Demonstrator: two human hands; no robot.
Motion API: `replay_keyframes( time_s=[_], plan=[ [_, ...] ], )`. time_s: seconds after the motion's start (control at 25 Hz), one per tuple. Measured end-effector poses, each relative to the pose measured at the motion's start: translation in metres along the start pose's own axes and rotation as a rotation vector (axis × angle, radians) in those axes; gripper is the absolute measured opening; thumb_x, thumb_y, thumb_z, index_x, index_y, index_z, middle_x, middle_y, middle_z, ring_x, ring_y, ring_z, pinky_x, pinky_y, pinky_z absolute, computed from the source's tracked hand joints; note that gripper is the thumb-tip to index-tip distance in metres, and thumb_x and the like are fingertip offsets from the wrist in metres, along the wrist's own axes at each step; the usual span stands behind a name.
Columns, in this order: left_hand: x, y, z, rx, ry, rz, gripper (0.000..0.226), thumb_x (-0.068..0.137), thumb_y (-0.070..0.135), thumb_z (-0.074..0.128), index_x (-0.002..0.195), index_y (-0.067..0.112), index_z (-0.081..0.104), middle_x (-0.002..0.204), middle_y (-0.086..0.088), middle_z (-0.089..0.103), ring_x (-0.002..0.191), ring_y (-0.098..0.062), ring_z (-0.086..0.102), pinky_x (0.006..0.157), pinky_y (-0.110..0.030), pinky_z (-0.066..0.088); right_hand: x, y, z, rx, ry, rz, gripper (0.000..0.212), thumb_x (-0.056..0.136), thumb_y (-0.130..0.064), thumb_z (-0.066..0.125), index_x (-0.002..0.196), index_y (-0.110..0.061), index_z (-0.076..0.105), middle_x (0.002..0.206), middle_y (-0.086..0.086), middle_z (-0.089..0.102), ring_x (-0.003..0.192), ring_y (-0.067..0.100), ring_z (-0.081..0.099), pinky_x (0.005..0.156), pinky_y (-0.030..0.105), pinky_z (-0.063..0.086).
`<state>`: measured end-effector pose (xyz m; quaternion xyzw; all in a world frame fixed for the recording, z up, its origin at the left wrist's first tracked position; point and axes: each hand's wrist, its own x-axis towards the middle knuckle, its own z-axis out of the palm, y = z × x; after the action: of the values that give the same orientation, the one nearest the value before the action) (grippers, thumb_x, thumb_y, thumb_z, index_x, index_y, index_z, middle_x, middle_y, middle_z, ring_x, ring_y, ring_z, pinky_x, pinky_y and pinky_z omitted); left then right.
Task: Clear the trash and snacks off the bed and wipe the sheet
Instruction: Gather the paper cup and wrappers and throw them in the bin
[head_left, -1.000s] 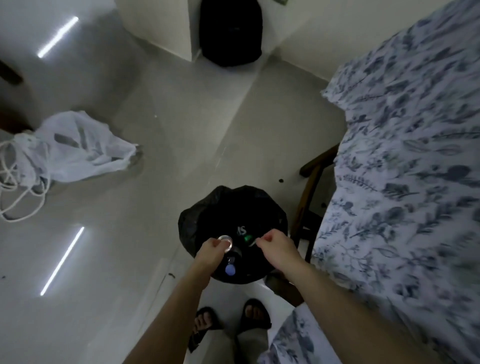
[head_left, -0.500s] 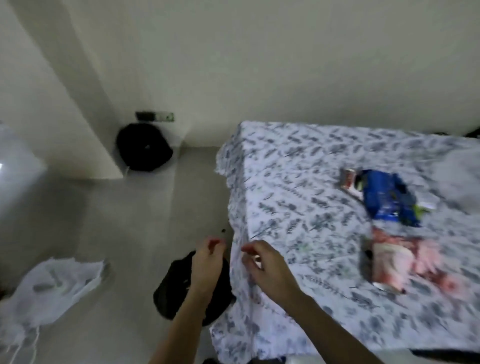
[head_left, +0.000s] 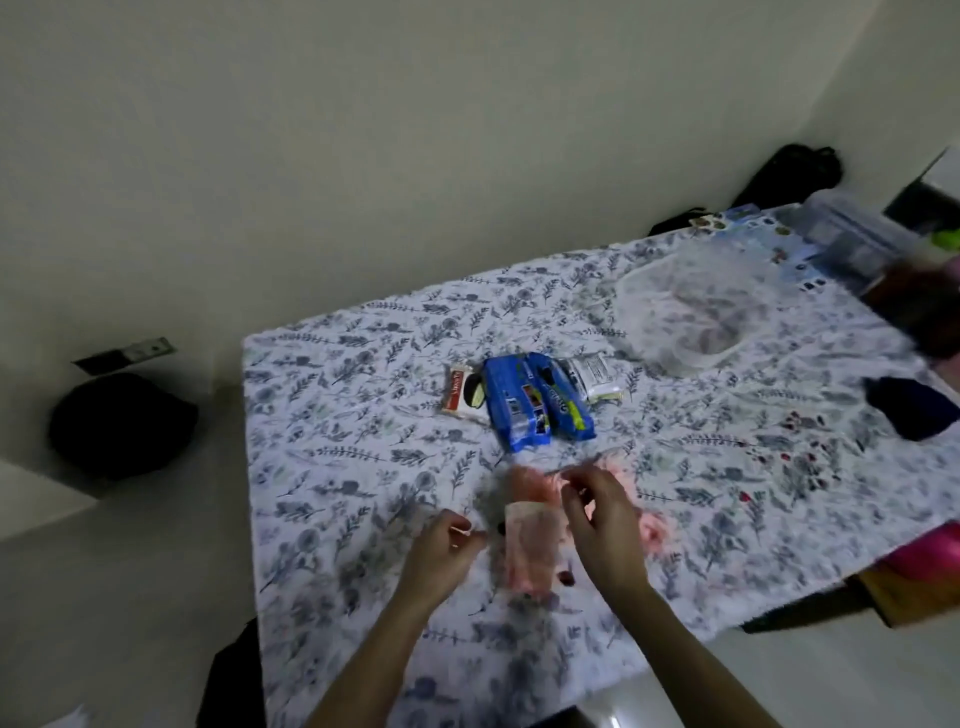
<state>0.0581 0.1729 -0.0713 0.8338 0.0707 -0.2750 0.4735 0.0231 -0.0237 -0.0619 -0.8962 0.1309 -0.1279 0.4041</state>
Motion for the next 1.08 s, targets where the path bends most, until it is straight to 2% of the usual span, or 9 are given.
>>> replay_keyframes(
  time_s=[0.12, 0.24, 0.4, 0.52, 0.6, 0.68, 0.84, 0.92, 1.08],
  plan=[
    [0.017, 0.025, 0.050, 0.060, 0.027, -0.092, 0.066, 0.059, 0.052, 0.077, 0.112, 0.020, 0.055, 0.098, 0.003, 0.061, 0.091, -0.017, 0.062, 0.077, -0.030, 0.050, 0.030, 0.067, -0.024, -0.210, -0.089, 0.116, 0.053, 0.082, -0.046, 0.047, 0.118, -0.008, 0.055, 0.118, 0.018, 0.055, 0.104, 0.036, 0.054, 0.084, 0.044, 0.048],
    [0.026, 0.032, 0.081, 0.168, 0.074, -0.104, 0.083, 0.050, 0.056, 0.075, 0.122, 0.025, 0.048, 0.111, 0.001, 0.057, 0.099, -0.020, 0.059, 0.082, -0.035, 0.053, 0.042, 0.117, -0.042, -0.371, -0.314, 0.037, 0.071, 0.079, -0.058, 0.052, 0.129, -0.008, 0.047, 0.132, 0.019, 0.049, 0.115, 0.035, 0.052, 0.091, 0.046, 0.048],
    [0.019, 0.027, 0.083, 0.003, 0.141, -0.060, 0.079, 0.063, 0.034, 0.077, 0.135, 0.021, 0.044, 0.121, -0.004, 0.059, 0.101, -0.020, 0.059, 0.082, -0.031, 0.052, 0.033, 0.147, -0.063, -0.437, -0.557, -0.192, 0.058, 0.084, -0.035, 0.060, 0.134, -0.023, 0.032, 0.135, 0.013, 0.051, 0.113, 0.027, 0.058, 0.094, 0.034, 0.047],
    [0.011, 0.021, 0.072, -0.130, 0.115, -0.062, 0.074, 0.076, 0.021, 0.075, 0.141, 0.027, 0.038, 0.118, 0.002, 0.056, 0.096, -0.014, 0.058, 0.078, -0.026, 0.053, 0.040, 0.158, -0.076, -0.264, -0.594, -0.128, 0.047, 0.092, -0.022, 0.054, 0.137, -0.022, 0.040, 0.128, 0.004, 0.050, 0.108, 0.015, 0.055, 0.090, 0.020, 0.043],
    [0.007, 0.019, 0.064, -0.222, 0.124, -0.060, 0.068, 0.078, 0.027, 0.072, 0.138, 0.027, 0.040, 0.116, 0.004, 0.057, 0.094, -0.012, 0.058, 0.073, -0.023, 0.053, 0.053, 0.159, -0.075, -0.205, -0.513, -0.150, 0.040, 0.094, -0.022, 0.052, 0.133, -0.017, 0.047, 0.119, 0.001, 0.051, 0.101, 0.010, 0.053, 0.085, 0.012, 0.040],
    [0.007, 0.014, 0.058, -0.292, 0.155, -0.082, 0.071, 0.066, 0.047, 0.068, 0.131, 0.024, 0.050, 0.116, -0.004, 0.063, 0.099, -0.020, 0.062, 0.077, -0.034, 0.057, 0.068, 0.151, -0.068, -0.169, -0.476, -0.191, 0.030, 0.093, -0.026, 0.050, 0.120, -0.014, 0.055, 0.113, 0.003, 0.054, 0.096, 0.013, 0.056, 0.082, 0.008, 0.040],
    [0.001, 0.008, 0.055, -0.367, 0.226, -0.141, 0.079, 0.057, 0.057, 0.064, 0.126, 0.020, 0.054, 0.113, -0.009, 0.064, 0.098, -0.023, 0.064, 0.070, -0.031, 0.056, 0.084, 0.124, -0.031, -0.222, -0.432, -0.382, 0.027, 0.091, -0.036, 0.043, 0.110, -0.024, 0.058, 0.109, 0.005, 0.061, 0.101, 0.020, 0.056, 0.087, 0.037, 0.051],
    [-0.005, 0.003, 0.054, -0.404, 0.259, -0.155, 0.076, 0.058, 0.053, 0.067, 0.125, 0.019, 0.055, 0.112, -0.008, 0.064, 0.096, -0.020, 0.065, 0.067, -0.025, 0.056, 0.083, 0.111, -0.010, -0.229, -0.388, -0.328, 0.032, 0.091, -0.042, 0.041, 0.110, -0.025, 0.059, 0.119, 0.006, 0.058, 0.114, 0.025, 0.051, 0.095, 0.047, 0.047],
    [-0.022, -0.004, 0.053, -0.493, 0.313, -0.185, 0.053, 0.067, 0.035, 0.064, 0.118, 0.023, 0.056, 0.107, -0.002, 0.065, 0.094, -0.015, 0.063, 0.057, -0.019, 0.054, 0.061, 0.103, 0.024, -0.280, -0.542, -0.266, 0.073, 0.084, -0.067, 0.039, 0.144, -0.027, 0.031, 0.155, 0.007, 0.020, 0.144, 0.031, 0.014, 0.116, 0.055, 0.015]
  ],
)
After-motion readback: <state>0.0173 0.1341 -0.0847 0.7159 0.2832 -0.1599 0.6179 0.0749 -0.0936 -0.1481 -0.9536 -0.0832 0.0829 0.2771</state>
